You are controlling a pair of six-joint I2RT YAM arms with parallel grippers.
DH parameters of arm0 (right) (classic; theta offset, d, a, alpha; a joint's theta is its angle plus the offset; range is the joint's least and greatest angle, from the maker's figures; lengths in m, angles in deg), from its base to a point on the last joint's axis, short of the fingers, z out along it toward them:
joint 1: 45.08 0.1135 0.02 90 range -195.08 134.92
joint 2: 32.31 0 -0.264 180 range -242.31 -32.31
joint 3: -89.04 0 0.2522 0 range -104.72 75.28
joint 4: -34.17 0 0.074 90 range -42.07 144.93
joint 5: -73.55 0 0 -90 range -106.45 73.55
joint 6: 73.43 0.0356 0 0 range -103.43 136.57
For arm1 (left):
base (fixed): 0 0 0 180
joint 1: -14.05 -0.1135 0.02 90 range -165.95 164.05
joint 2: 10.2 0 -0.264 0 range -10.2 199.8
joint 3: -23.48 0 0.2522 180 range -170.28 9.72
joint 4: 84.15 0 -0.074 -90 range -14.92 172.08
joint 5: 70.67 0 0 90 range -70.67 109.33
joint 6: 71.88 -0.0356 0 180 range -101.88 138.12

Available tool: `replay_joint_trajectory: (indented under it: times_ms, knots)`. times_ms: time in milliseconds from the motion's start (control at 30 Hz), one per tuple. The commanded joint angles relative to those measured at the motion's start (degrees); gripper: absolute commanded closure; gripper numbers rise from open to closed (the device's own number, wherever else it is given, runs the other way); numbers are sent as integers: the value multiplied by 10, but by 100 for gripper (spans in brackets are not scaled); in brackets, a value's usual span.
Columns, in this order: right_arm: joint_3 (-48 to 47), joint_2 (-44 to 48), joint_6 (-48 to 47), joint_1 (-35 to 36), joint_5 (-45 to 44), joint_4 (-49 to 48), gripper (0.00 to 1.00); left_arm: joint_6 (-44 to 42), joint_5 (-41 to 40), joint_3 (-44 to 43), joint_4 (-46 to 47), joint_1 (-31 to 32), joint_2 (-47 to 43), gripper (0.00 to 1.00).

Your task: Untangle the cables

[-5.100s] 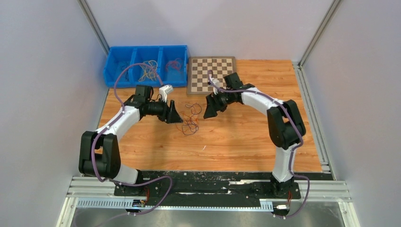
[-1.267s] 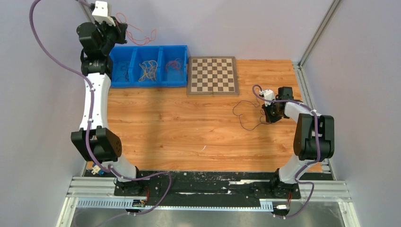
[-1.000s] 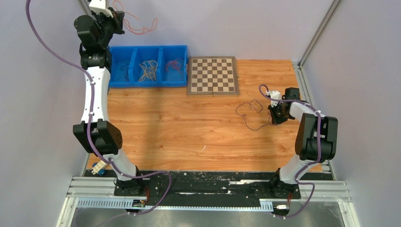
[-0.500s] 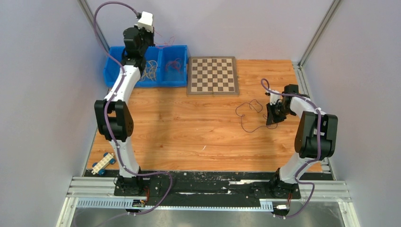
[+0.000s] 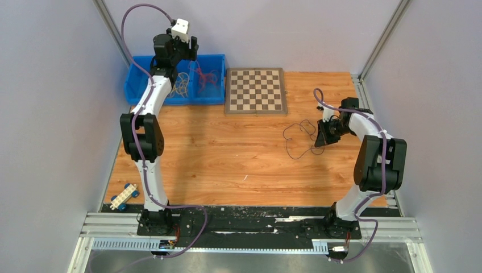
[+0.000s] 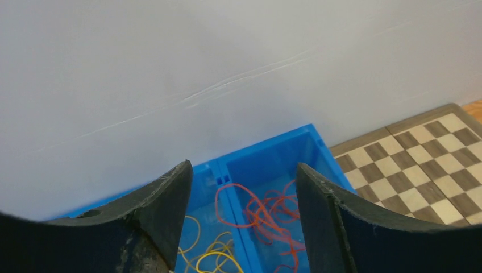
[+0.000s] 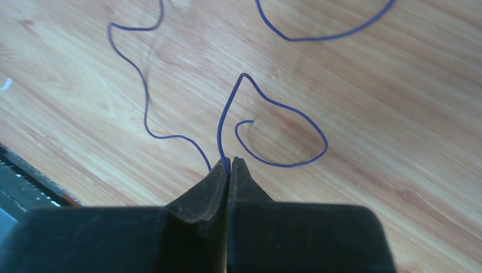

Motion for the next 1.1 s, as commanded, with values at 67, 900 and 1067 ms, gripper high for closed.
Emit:
replay_joint_trajectory:
  times_ms: [67,900,1067]
  knots:
    - [-46,40,-2,20,116,-3,100,13,79,8,-50,-3,-112,20]
    - [-249,73,260,245,287,-170,100,-49,410,538,-74,187,-452,9]
    - [-153,105,189,243,196,-164,100,-96,390,551,-95,189,-443,9]
